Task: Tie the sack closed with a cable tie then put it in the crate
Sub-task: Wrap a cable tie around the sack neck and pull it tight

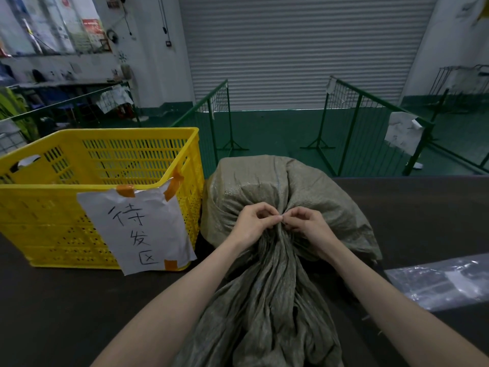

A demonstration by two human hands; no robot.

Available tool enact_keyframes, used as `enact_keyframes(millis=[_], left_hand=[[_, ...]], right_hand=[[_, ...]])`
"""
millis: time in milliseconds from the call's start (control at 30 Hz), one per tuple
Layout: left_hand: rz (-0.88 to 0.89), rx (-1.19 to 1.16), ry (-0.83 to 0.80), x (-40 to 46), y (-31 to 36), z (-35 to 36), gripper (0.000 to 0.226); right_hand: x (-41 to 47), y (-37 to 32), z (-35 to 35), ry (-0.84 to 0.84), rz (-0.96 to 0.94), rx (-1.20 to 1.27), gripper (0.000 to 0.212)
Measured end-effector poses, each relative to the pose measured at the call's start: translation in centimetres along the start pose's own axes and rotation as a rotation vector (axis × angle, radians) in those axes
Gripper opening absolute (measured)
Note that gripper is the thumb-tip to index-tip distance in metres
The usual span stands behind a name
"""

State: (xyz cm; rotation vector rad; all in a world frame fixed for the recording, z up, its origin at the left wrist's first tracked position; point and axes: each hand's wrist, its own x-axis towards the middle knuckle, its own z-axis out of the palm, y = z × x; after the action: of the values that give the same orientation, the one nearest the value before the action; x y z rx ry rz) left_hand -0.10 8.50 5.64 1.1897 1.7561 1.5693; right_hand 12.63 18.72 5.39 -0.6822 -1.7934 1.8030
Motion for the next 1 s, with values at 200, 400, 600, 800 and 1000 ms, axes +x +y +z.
enact_keyframes(millis=[200,400,600,800,1000], left_hand=[[0.027,0.124,0.0,0.1,0.0,0.1,0.012],[0.144,0.37,-0.02,-0.1,-0.1,0.7,0.006],[0.195,0.498,-0.029,-0.6,-1.0,0.5,0.008],[0.182,0.5,-0.012,-0.8,-1.5,0.5,0.009],[0.133,0.5,-0.01,-1.1,-2.7,-0.1,0.009]], right_hand=[[0.0,-1.4,-0.4,0.027,-0.005,-0.076,0.014],[0.9,-1.0,-0.7,0.056,-0.058,-0.496,0.023],[0.9,-1.4,-1.0,0.146,-0.012,-0.635,0.017],[1.0,-1.3,-1.6,0.243,0.004,-0.638,0.019],[1.4,-1.4,-4.1,0.334,0.086,-0.525,0.036]])
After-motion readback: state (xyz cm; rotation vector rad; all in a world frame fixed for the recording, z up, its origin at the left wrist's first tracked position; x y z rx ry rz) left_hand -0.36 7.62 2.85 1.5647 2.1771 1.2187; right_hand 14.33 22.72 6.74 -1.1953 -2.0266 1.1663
